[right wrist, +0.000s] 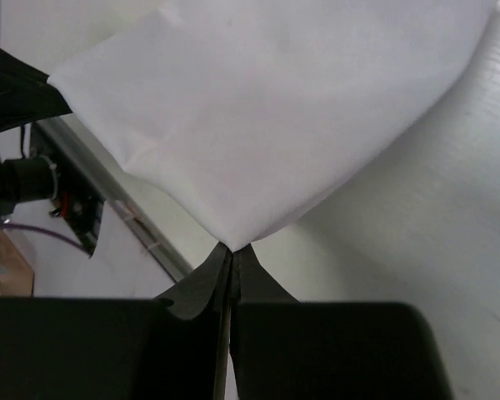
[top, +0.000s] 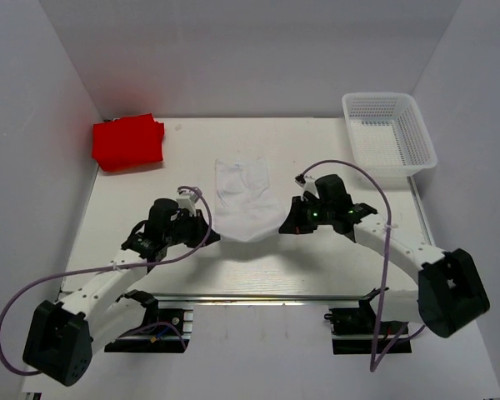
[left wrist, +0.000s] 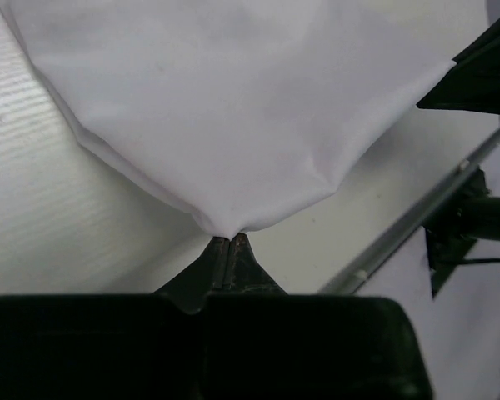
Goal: Fold and stack the t-shirts
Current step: Grab one side of the 2/3 rectangular tshirt with both arms, then fold the long partially folded tshirt into a neat square
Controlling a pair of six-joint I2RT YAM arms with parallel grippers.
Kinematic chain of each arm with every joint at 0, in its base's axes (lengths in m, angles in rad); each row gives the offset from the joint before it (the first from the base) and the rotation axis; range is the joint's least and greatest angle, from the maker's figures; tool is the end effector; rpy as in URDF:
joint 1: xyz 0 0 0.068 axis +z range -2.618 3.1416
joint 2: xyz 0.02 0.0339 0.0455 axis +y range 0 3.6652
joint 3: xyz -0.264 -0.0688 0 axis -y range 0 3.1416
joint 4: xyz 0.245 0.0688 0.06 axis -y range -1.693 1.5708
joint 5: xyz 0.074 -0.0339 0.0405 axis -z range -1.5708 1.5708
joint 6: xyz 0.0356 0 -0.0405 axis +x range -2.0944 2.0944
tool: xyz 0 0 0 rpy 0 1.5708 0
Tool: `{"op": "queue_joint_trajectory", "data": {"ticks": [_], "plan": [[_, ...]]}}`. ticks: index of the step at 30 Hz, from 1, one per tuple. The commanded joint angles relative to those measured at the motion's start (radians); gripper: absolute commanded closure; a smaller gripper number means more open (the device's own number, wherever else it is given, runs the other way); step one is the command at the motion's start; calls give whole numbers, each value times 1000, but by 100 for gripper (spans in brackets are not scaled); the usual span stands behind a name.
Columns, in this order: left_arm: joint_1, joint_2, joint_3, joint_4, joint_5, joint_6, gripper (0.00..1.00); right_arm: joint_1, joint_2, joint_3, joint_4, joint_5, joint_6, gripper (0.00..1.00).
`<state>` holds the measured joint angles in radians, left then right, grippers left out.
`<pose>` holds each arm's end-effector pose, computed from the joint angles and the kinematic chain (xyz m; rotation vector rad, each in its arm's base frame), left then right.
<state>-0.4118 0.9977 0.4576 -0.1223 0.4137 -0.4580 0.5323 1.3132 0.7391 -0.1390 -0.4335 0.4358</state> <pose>0.1793 -0.0939 0.1952 0.1841 2.3259 -0.9192 0.2263 0.1507 0.2166 -0.3564 2.3810 0.9766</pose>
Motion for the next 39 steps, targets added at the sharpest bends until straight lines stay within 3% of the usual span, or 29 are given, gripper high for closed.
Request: {"op": "queue_joint_trajectory", "data": {"ticks": [1, 6, 16, 23, 28, 33, 39], "plan": [[-10, -92, 62, -192, 77, -50, 100, 6, -95, 49, -155, -97, -46, 100], [-10, -189, 193, -319, 65, -74, 100, -3, -152, 147, -257, -177, -60, 100], [10, -113, 332, -321, -140, -126, 100, -51, -57, 272, -218, -210, -28, 100], [10, 10, 415, -301, -351, -148, 100, -139, 102, 267, 5, -476, 96, 100], [10, 122, 492, -267, -434, -159, 100, -195, 185, 322, 104, -491, 129, 100], [19, 286, 573, -223, -487, -131, 100, -235, 277, 404, 61, -409, 75, 100], [48, 447, 708, -203, -520, -100, 100, -273, 474, 560, 52, -471, 61, 100]]}}
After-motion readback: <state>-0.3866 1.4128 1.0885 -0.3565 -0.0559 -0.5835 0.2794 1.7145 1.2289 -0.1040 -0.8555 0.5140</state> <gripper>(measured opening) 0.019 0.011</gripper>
